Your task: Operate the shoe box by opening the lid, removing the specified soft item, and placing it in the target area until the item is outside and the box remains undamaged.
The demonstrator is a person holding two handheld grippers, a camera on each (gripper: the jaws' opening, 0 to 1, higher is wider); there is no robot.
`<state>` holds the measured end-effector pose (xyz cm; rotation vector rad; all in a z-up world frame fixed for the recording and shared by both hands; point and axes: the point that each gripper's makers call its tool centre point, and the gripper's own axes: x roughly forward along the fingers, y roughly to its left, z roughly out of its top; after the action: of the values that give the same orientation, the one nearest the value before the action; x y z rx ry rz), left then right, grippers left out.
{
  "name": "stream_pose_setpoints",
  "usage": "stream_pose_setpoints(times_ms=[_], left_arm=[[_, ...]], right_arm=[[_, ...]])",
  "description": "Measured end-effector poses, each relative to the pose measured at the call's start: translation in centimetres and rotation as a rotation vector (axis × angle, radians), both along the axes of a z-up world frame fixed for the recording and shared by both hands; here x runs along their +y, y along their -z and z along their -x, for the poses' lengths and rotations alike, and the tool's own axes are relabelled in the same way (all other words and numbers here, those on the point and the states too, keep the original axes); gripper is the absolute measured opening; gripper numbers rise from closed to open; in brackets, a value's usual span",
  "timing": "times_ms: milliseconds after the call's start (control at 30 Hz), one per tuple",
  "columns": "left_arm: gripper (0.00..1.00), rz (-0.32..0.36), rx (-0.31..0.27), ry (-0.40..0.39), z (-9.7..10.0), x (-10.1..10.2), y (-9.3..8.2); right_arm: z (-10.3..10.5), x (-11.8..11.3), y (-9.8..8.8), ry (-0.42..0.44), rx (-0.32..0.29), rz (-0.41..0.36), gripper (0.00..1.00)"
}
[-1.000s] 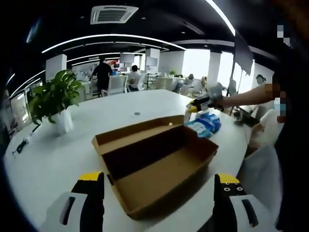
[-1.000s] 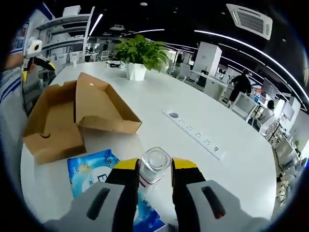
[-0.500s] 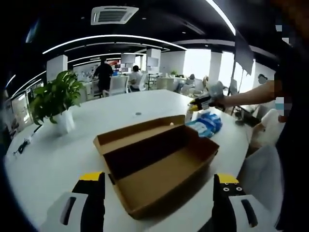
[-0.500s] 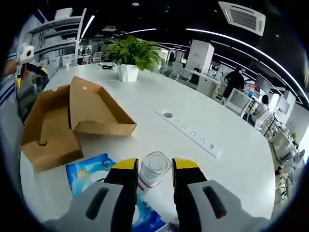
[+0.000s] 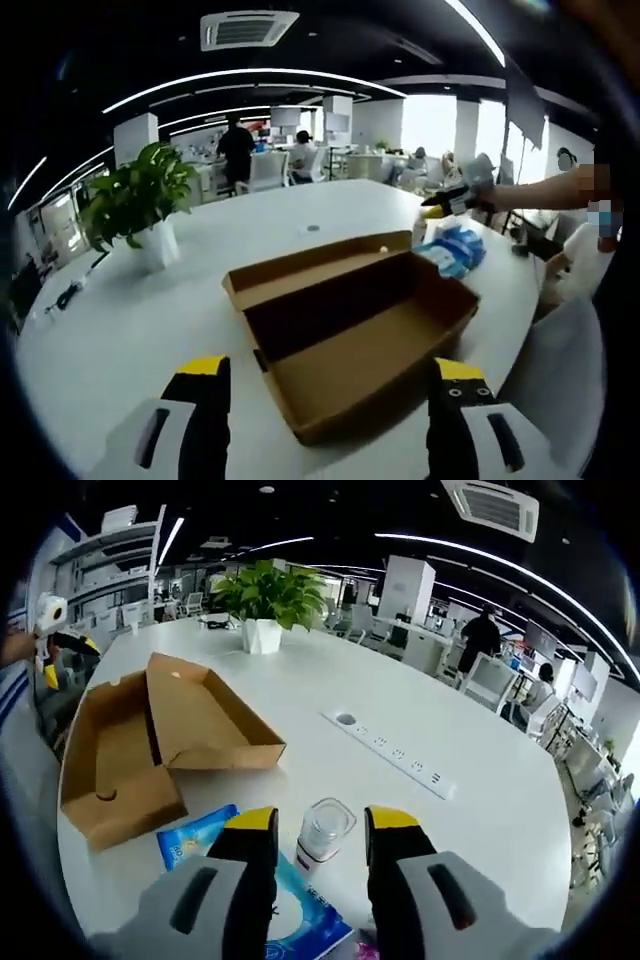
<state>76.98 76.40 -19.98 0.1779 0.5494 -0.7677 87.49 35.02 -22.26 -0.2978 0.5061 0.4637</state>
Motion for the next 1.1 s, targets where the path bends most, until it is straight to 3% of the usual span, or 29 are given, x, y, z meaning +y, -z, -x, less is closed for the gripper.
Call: stream_pose_setpoints(times_ms=[233,400,467,600,867,1100], left_arm=[[0.61,0.000,0.010,-0.035,0.1,0.2,0.6],[0.46,-0.013,0.039,-0.106,-0.6,1.7,1.8],[0.40,-0.064,0.027,-0.138,-1.1,2.6,2.3],[0.34,-0.079,0.067,-0.173,-1.1,3.3,3.4],[0.22,-0.070,0.149,-0.251,-0.9,4.5,5.2],[0.13,-0.033,0.184,-0.281,-1.2,4.2,6.0]], right_arm=[[0.5,2.1,-1.6,-0.053,0.001,0.016,0.35],[0.8,4.2,-2.3,-0.096,0.032,0.052,0.34],[0.2,4.8,-2.0,-0.115,0.047,0.055,0.36],[-0.2,6.3,-1.5,-0.153,0.078,0.073,0.38],[-1.0,8.6,-0.6,-0.162,0.154,0.058,0.38],[-2.2,10.9,0.6,-0.162,0.220,0.025,0.40]])
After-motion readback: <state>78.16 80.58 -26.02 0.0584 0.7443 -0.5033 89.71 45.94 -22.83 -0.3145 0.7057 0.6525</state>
